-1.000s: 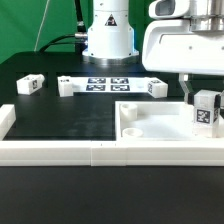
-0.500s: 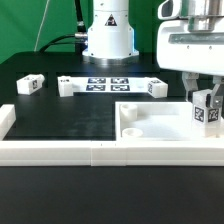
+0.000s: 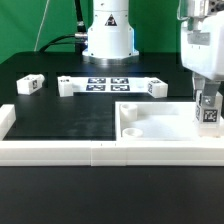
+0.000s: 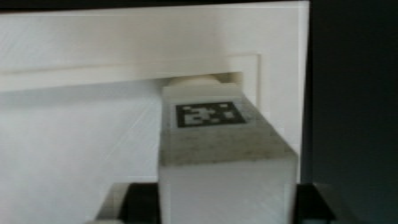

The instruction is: Assemble one leg

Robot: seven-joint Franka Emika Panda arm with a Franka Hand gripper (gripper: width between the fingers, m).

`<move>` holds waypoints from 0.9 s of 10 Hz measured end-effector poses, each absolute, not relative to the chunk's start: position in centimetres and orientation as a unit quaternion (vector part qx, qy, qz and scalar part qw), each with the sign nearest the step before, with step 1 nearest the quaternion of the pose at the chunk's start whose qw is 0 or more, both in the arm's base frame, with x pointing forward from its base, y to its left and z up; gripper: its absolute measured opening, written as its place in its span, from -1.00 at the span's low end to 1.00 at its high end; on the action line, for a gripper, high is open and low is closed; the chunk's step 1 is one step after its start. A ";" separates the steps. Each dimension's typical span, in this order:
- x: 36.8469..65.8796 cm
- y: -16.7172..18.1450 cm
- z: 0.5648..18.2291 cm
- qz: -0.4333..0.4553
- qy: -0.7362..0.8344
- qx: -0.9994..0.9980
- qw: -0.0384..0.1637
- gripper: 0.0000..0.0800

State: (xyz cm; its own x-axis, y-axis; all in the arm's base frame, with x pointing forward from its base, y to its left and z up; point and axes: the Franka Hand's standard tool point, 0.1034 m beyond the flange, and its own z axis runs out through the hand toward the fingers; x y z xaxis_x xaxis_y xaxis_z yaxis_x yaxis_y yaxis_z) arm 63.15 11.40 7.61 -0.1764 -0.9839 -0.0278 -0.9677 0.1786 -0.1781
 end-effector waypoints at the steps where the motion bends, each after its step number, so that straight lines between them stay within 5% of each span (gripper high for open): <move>1: 63.1 11.3 7.6 -0.055 0.789 -0.608 0.071 -0.25; 5: 63.1 11.3 7.6 -0.051 0.801 -0.592 0.074 -0.08; 6: 63.1 11.3 7.6 -0.051 0.800 -0.593 0.074 0.37; 7: 63.1 11.3 7.6 -0.051 0.799 -0.594 0.074 0.57; 9: 63.1 11.3 7.6 -0.051 0.799 -0.595 0.074 0.61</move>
Offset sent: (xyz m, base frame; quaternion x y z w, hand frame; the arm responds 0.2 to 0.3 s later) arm 0.0000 0.0000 0.0000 0.0000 0.0000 0.0000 1.0000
